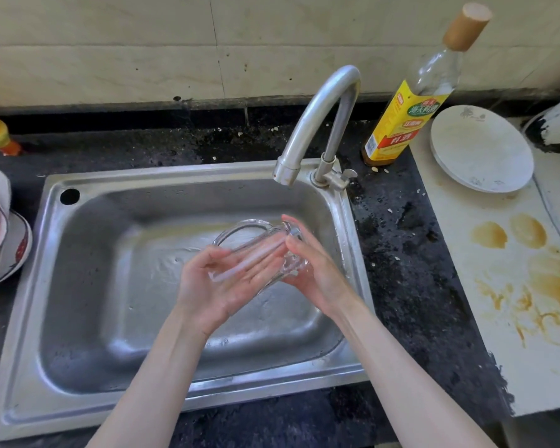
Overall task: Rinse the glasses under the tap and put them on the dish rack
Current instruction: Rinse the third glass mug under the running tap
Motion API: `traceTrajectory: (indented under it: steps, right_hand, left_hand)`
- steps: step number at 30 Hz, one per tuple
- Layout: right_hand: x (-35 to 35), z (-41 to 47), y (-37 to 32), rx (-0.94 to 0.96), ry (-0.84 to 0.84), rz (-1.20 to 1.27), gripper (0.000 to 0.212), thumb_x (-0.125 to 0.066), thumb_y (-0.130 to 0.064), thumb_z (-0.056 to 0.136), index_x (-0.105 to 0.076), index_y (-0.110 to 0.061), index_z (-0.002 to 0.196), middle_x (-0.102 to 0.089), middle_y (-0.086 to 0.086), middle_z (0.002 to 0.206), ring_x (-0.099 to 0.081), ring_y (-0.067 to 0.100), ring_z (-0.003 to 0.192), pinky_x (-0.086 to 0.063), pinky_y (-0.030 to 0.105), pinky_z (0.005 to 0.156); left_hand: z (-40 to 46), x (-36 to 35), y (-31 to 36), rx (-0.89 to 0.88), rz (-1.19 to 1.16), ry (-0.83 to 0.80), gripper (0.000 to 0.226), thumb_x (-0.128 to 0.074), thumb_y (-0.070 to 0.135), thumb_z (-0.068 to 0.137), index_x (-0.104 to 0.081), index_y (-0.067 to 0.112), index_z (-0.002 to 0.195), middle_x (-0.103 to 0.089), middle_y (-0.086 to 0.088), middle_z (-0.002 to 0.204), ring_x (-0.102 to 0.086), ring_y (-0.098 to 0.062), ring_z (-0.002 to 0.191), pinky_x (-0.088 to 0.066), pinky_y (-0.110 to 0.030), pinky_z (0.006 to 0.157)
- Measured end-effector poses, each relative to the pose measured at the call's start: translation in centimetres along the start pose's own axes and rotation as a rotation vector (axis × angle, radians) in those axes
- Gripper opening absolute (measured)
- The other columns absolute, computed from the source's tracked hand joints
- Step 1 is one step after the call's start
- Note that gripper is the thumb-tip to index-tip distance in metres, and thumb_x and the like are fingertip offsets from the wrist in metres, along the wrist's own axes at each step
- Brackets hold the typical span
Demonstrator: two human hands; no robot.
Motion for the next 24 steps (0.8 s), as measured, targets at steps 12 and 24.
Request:
traceTrajectory:
  steps: [12,24]
  right_hand:
    - [0.5,1.2,1.9,-0.084,0.258,0.046,0.052,-0.054,-0.049,0.086,-0.063,-0.006,0.114,-0.065,0.017,0.110,-0.062,0.028,0.099,-0.049,0.038,0.082]
    - [-0.2,1.3,0.0,-0.220,0.079,-0.005,0.065,-0.045,-0.066,0.079,-0.061,-0.012,0.113,-0.068,0.010,0.103,-0.065,0.021,0.094,-0.048,0.036,0.089]
  left_hand:
    - [0.3,-0.1,0.7,0.038,0.412,0.115,0.082,-0.069,0.018,0.067,-0.034,-0.014,0.135,-0.042,-0.032,0.137,-0.041,-0.041,0.129,-0.029,-0.048,0.110]
    - [2.6,-0.4,1.0,0.048,1.050,0.294,0.040,-0.024,0.006,0.094,-0.061,0.012,0.108,-0.070,-0.002,0.102,-0.066,-0.010,0.096,-0.051,-0.018,0.085]
Point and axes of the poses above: each hand's wrist, its own z-axis towards the middle knuckle, its own x-axis out of the back of the hand, y = z × x, the point moved 5 cm from there along z, towards the middle knuckle
